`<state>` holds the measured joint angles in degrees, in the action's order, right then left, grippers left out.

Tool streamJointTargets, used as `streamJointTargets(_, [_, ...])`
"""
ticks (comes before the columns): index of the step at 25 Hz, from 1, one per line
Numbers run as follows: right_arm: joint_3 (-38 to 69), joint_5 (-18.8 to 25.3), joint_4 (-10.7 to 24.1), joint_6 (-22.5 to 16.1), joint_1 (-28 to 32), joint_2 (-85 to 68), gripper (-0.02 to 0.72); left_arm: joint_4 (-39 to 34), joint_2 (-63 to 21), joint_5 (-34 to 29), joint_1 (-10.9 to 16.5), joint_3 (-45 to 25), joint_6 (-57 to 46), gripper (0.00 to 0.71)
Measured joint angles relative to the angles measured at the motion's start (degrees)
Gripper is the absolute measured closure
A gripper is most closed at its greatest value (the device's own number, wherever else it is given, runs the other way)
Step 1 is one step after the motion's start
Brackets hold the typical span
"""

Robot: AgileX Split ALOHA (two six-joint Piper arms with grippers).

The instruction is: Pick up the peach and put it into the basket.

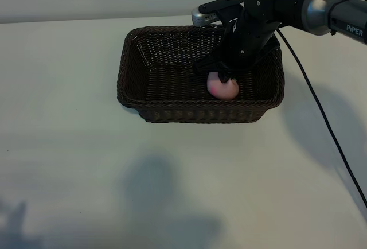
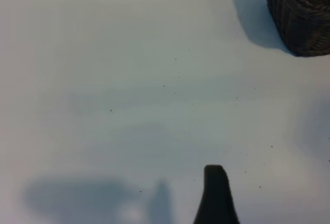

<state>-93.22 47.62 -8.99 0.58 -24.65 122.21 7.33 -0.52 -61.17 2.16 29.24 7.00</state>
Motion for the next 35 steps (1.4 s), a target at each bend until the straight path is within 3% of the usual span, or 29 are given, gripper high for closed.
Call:
streamJointTargets(6, [0.0,2.0,-0.3,0.1,0.0,-1.4,0.253,0.0,0.0,0.0,0.0,0.0,0.0,0.177])
streamJointTargets(9, [0.0,2.6,-0.7,0.1,0.0,-5.3,0.139,0.0,0.0,0.0,0.0,0.0,0.0,0.177])
streamJointTargets(15, [0.0,3.7,1.8,-0.6,0.0,-12.1,0.15,0.0,0.0,0.0,0.0,0.0,0.0,0.178])
streamJointTargets(20, [0.0,8.4,4.9,-1.3,3.0,-14.5,0.16,0.0,0.0,0.0,0.0,0.0,0.0,0.178])
streamJointTargets(35, [-0.7,21.0,6.2,3.1,35.1,-17.1,0.162,0.0,0.0,0.0,0.0,0.0,0.0,0.179])
